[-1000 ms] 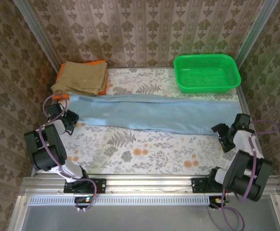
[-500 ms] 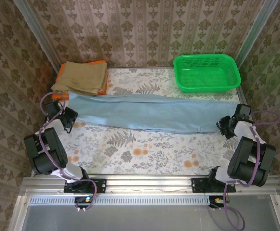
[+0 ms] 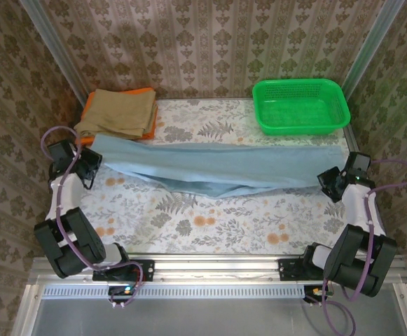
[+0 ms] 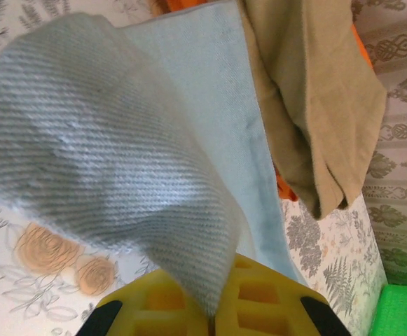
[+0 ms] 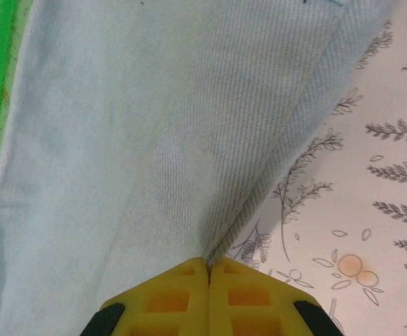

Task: Fold and stack the trousers

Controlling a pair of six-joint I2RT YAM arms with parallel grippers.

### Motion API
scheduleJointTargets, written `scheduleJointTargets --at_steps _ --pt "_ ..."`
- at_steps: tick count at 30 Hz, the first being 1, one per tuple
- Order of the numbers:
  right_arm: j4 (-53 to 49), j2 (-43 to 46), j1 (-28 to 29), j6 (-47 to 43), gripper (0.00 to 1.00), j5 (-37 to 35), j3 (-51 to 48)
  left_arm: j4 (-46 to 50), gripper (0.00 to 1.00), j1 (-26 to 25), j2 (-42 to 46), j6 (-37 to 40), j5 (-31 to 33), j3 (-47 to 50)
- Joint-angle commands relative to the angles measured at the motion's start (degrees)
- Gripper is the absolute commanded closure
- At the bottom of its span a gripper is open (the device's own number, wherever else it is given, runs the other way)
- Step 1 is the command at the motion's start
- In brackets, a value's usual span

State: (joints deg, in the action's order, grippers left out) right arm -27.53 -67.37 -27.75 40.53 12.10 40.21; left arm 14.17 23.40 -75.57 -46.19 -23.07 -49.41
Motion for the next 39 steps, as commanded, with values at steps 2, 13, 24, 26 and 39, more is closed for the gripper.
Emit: scheduleJointTargets --at_steps 2,13,24,26,39 --pt "-2.5 2.2 -3.6 -1.9 1.00 -2.6 0.9 5.7 1.00 4.0 3.6 4.3 0.7 -1.6" --pt "-5.7 6.1 -9.7 -3.9 0.99 0.0 -6.1 20.1 0.66 12.0 14.4 10.8 4.0 9.7" --pt "-6.2 9.2 8.1 -0.8 0.50 2.1 3.9 18.4 0.17 3.3 13.0 7.5 1.7 -1.6" --pt "-4.2 5.6 17.0 -0.8 0.54 0.4 6.6 18.3 0.21 -6.2 9.6 7.1 4.7 -4.5" --pt "-2.9 -40.4 43.6 -13.6 0.91 -7.6 37.9 -6.3 0.34 -33.9 -14.8 1.8 0.4 -1.6"
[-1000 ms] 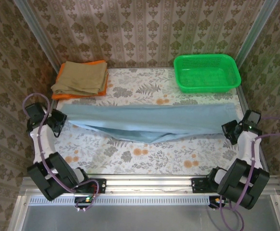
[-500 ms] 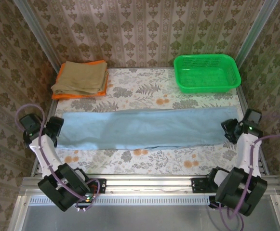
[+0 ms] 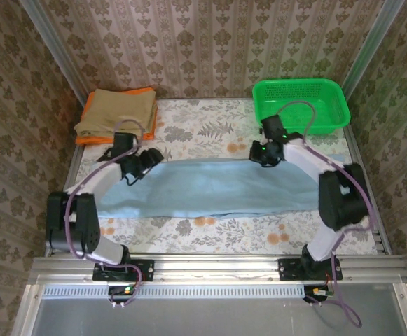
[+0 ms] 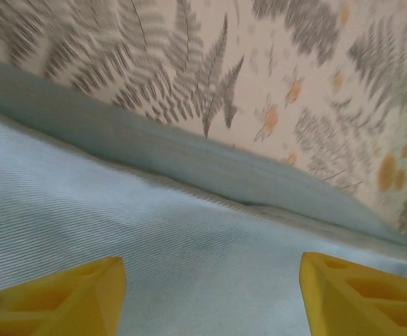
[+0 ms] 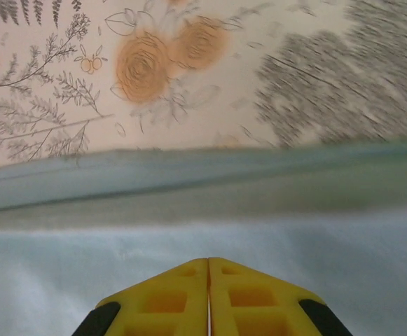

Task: Fold and stack the trousers

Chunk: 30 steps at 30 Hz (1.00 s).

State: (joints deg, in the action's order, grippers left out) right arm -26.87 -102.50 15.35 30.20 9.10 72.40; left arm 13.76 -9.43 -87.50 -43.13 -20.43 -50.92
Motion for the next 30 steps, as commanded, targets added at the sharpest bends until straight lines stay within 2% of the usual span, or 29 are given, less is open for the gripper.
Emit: scheduleJointTargets --at_steps 1,7,12,21,26,30 --pt "-4.9 -7.7 0.6 -3.3 0.91 -4.9 7.6 -6.6 0.34 -1.5 -4.9 -1.1 -2.9 -0.7" --pt "-7.4 -14.7 0.6 -4.7 0.92 -10.0 16.0 -11.3 0.35 -2.2 -11.9 -1.1 -4.1 -3.5" --pt "-9.3 -12.7 1.3 -6.1 0.91 -9.9 20.0 -11.3 0.37 -2.5 -13.5 -3.0 -5.9 -6.7" --pt "-11.4 -4.3 7.4 -7.8 0.90 -9.4 12.0 -6.4 0.35 -6.5 -10.8 -2.5 -5.6 -10.2" --pt "-8.9 -4.0 7.8 -6.1 0.90 -8.4 6.6 -9.1 0.36 -13.0 -14.6 -3.8 -7.6 -13.3" --pt "-8.6 -5.8 7.9 -6.5 0.90 -9.3 6.5 -11.5 0.36 -15.6 -18.5 -4.8 -8.1 -15.2"
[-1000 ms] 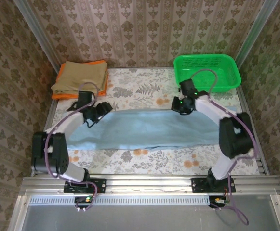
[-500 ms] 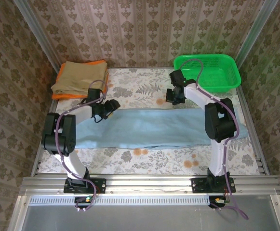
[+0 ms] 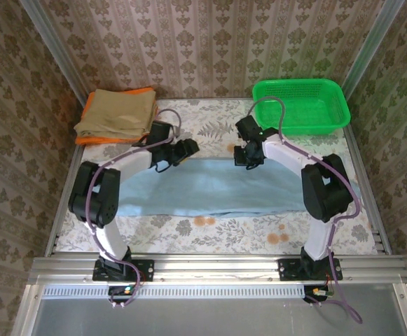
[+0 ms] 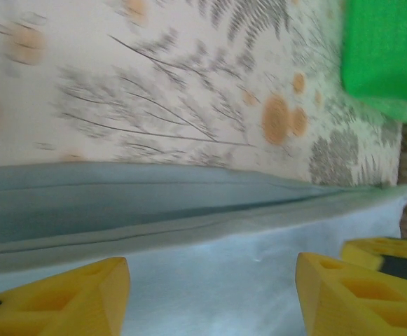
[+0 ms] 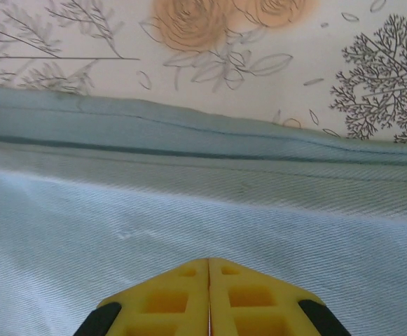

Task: Fold and stack the trousers

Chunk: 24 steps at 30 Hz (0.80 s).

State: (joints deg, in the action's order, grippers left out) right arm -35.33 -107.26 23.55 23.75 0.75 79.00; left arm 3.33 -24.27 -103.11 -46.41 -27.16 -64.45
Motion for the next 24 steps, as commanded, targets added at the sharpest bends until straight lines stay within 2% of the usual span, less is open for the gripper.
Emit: scheduleJointTargets --at_steps 1,13,20,24 --pt "0.0 -2.0 -0.3 -0.2 0.90 -1.4 0.3 -1.2 0.36 -1.0 -4.1 -1.6 -1.8 -2.8" --pt "-1.5 -12.9 -4.1 -3.1 0.93 -9.0 11.1 -4.9 0.37 0.0 -12.4 -1.9 -1.5 -8.8" --pt "-2.6 -16.4 -4.6 -4.5 0.93 -9.9 13.6 -4.9 0.37 1.2 -11.5 -1.0 -1.3 -7.0" --pt "-2.3 -15.5 -4.4 -4.1 0.93 -8.4 11.5 -5.5 0.36 3.4 -9.0 -0.3 -4.2 -4.0"
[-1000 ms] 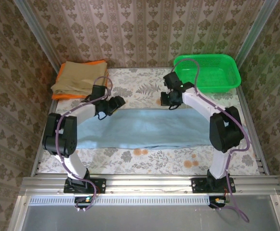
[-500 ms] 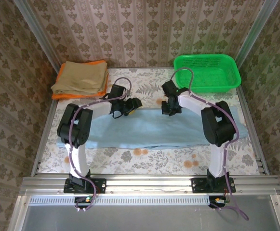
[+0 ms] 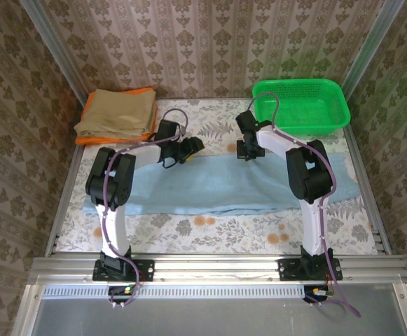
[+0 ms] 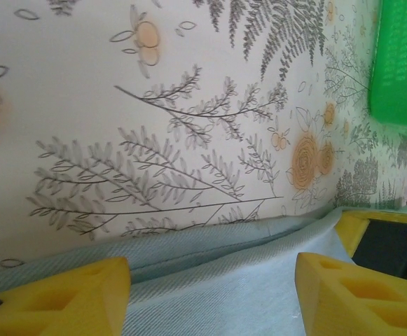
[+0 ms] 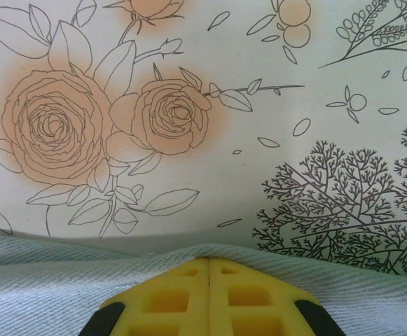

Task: Fold and stack the trousers

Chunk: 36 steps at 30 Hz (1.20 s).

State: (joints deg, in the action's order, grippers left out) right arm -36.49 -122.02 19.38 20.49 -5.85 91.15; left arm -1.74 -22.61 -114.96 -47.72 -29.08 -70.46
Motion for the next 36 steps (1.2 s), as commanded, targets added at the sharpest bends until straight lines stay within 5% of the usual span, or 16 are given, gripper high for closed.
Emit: scheduleJointTargets --at_steps 1,4,6,11,15,17,19,27,36 --pt "-1.5 0.4 0.0 -0.9 0.93 -1.9 -0.8 0.5 0.35 2.8 5.1 2.0 -2.9 2.4" --pt "-2.4 6.4 1.3 -0.6 0.89 -2.6 -1.4 10.6 0.27 6.2 14.7 8.8 -2.2 1.2" --pt "-3.8 10.6 3.4 0.6 0.77 -2.8 -1.3 19.2 0.21 9.6 21.3 12.9 0.5 0.8" --pt "-3.5 15.1 13.5 3.8 0.62 -2.6 -3.2 39.0 0.11 24.6 31.6 19.4 10.5 3.1" --pt "0.9 14.2 18.7 7.6 0.61 2.0 -6.8 44.7 0.11 36.3 29.3 26.3 14.9 3.7" --pt "3.1 14.0 19.8 8.8 0.59 4.5 -8.9 47.2 0.08 38.8 24.7 32.1 22.7 1.2" --pt "3.1 14.1 20.0 9.3 0.57 6.4 -10.4 52.4 0.08 42.2 17.6 36.2 21.2 -4.8" --pt "0.0 19.2 18.8 6.6 0.38 7.5 -15.7 57.2 0.09 43.2 3.5 43.6 23.9 -14.3" --pt "-3.0 21.5 18.3 6.5 0.35 4.8 -16.3 57.1 0.08 42.0 -4.4 46.8 31.0 -15.5"
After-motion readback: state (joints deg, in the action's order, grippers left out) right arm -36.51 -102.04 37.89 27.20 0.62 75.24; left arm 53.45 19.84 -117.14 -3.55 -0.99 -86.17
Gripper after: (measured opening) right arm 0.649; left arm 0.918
